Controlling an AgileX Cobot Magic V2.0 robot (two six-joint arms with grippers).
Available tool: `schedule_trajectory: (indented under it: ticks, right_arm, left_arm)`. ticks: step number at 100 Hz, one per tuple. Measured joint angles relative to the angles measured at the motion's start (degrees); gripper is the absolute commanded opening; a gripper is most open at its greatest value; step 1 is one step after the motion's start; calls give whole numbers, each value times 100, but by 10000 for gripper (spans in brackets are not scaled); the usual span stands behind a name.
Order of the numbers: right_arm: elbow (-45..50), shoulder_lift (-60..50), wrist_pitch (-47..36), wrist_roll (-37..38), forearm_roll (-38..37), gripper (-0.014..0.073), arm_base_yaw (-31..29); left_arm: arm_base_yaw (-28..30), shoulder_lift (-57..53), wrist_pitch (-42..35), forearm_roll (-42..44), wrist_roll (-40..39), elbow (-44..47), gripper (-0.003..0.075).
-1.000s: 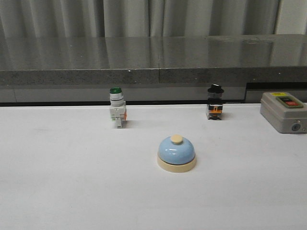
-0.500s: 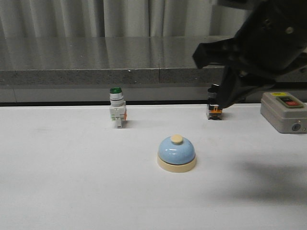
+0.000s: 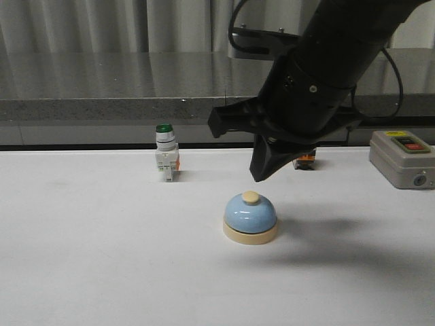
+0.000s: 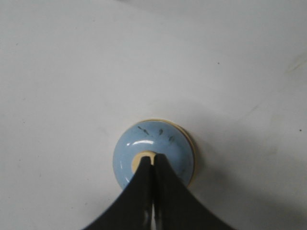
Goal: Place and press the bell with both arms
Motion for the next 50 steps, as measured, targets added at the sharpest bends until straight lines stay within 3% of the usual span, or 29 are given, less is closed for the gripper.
schedule_trajectory:
  ticks: [50]
  right_arm:
    - [-20,378,-115,0,12,-64,11]
  left_arm:
    - [0,0,0,0,0,0,-21]
